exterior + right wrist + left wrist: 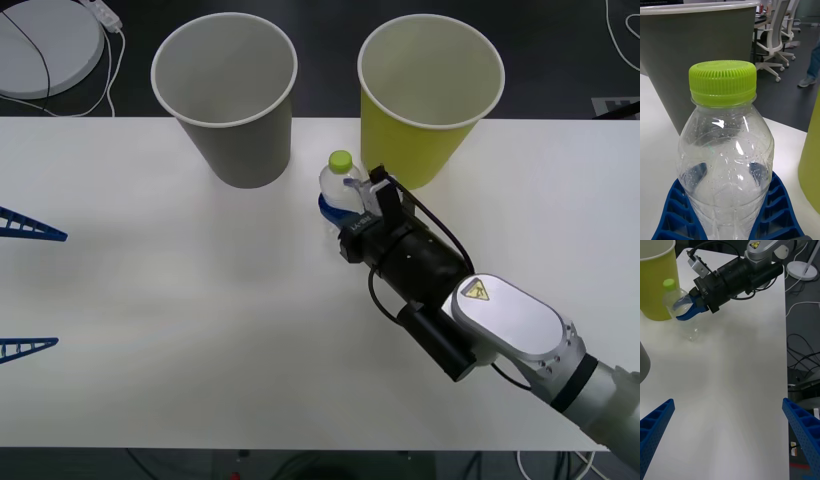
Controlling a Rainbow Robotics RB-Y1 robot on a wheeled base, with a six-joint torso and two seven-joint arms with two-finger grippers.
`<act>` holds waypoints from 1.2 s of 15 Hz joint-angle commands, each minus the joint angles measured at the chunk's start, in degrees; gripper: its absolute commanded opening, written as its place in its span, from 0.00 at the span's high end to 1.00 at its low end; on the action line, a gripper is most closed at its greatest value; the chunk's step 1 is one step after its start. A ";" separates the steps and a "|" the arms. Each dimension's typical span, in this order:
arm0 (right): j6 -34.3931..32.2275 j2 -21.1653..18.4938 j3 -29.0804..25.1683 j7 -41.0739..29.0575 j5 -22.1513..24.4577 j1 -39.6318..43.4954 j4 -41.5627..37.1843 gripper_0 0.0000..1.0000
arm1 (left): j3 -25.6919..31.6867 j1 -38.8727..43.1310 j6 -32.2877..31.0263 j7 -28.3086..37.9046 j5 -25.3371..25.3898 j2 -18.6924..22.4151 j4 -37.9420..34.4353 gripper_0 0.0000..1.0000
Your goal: Put the can into the green bin and the plastic bottle into the gray bin
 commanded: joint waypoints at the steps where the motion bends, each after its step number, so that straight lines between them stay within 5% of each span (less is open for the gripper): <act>1: 0.53 -2.12 0.00 -0.58 0.10 2.03 -3.26 1.00 | 0.00 0.00 0.00 0.00 0.00 0.00 0.00 0.00; 9: 2.02 -5.63 -0.62 -2.42 0.89 5.02 -10.82 1.00 | 0.00 0.00 0.00 0.00 0.00 0.00 0.00 0.00; 18: 3.43 -11.61 -1.94 -2.51 -5.00 8.09 -20.13 1.00 | 0.00 0.00 0.00 0.00 0.00 0.00 0.00 0.00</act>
